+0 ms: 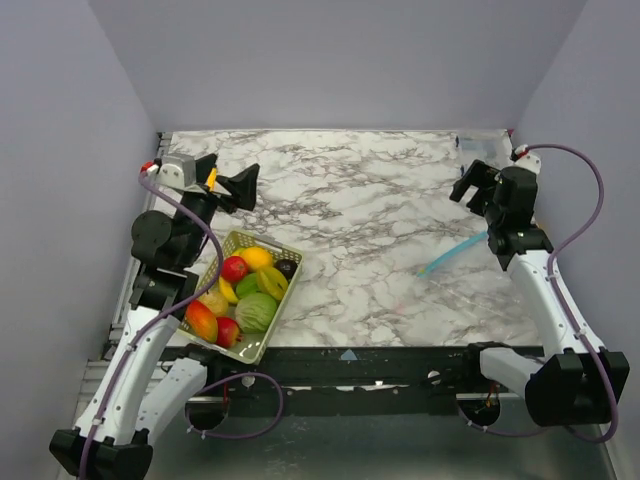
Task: Place the food in the zip-top bag and seal the zipper
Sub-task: Pick up the zipper food storage bag at the center of the board.
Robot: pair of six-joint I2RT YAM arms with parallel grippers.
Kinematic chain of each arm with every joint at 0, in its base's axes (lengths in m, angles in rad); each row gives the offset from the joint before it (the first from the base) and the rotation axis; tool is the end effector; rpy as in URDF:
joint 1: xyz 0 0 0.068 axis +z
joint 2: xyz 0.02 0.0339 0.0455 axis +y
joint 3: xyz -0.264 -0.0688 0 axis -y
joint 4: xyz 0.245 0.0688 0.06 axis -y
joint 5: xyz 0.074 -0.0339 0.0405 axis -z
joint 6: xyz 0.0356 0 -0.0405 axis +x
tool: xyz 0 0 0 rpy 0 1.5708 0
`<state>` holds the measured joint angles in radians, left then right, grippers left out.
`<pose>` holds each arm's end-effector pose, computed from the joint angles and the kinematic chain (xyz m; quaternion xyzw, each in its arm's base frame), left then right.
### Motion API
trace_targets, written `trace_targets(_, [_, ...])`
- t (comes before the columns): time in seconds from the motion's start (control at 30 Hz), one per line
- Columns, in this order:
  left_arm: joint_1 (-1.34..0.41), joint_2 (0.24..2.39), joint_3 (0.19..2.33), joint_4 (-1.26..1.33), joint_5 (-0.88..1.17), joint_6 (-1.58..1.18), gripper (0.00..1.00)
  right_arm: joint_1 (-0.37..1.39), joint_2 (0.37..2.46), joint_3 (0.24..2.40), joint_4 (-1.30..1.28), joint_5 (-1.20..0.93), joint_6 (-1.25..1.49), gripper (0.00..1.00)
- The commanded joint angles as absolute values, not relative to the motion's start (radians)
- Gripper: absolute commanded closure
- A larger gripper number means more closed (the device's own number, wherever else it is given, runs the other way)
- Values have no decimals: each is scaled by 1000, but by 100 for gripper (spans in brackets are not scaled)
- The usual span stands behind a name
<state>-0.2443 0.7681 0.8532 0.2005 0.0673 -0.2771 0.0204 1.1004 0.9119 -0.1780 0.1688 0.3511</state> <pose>0.1685 -0.0445 0.4084 0.0171 0.5993 -0.2257 0.7679 0.2542 -0.0008 0.3228 0.1823 0.8021 0.0360 0.5675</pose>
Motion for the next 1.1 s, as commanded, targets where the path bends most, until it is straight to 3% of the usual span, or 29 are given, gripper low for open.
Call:
trace_targets(0.0, [-322, 839, 863, 67, 199, -257, 1, 22, 1144, 950, -278, 252, 385, 0])
trace_targets(0.37, [-418, 888, 893, -24, 259, -242, 2, 26, 1514, 1265, -821, 541, 637, 0])
trace_targets(1.07, [-446, 880, 881, -25, 290, -268, 1, 280, 1940, 1494, -1139, 864, 925, 0])
